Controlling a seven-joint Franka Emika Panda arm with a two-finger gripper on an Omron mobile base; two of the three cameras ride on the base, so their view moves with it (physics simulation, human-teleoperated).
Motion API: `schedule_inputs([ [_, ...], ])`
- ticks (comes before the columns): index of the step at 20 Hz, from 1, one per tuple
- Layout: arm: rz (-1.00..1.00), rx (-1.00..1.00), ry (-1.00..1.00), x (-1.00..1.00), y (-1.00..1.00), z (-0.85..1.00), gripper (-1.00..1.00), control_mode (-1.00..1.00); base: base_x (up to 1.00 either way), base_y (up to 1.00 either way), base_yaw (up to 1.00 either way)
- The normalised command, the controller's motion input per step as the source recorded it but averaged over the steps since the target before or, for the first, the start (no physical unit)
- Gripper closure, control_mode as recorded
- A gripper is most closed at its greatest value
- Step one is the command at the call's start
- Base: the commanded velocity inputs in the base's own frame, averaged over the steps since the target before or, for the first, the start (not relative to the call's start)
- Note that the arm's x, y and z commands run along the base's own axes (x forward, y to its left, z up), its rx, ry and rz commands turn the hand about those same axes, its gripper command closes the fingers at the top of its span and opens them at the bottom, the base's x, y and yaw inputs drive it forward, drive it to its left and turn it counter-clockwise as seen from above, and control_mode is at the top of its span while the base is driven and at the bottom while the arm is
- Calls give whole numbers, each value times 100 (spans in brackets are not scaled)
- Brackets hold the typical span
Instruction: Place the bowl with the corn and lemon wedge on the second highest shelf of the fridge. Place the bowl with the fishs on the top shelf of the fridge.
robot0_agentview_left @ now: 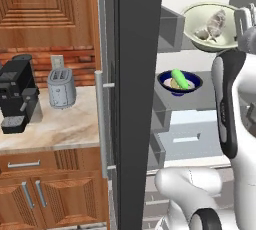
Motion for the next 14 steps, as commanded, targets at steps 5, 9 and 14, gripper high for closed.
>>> schedule_inputs([
  [5,0,-2,-1,87,0,-1,100,-100,0,0,0],
  [9,0,0,0,69,0,-16,100,-100,0,0,0],
  [14,0,0,1,65,-1,-12,100,-100,0,0,0],
])
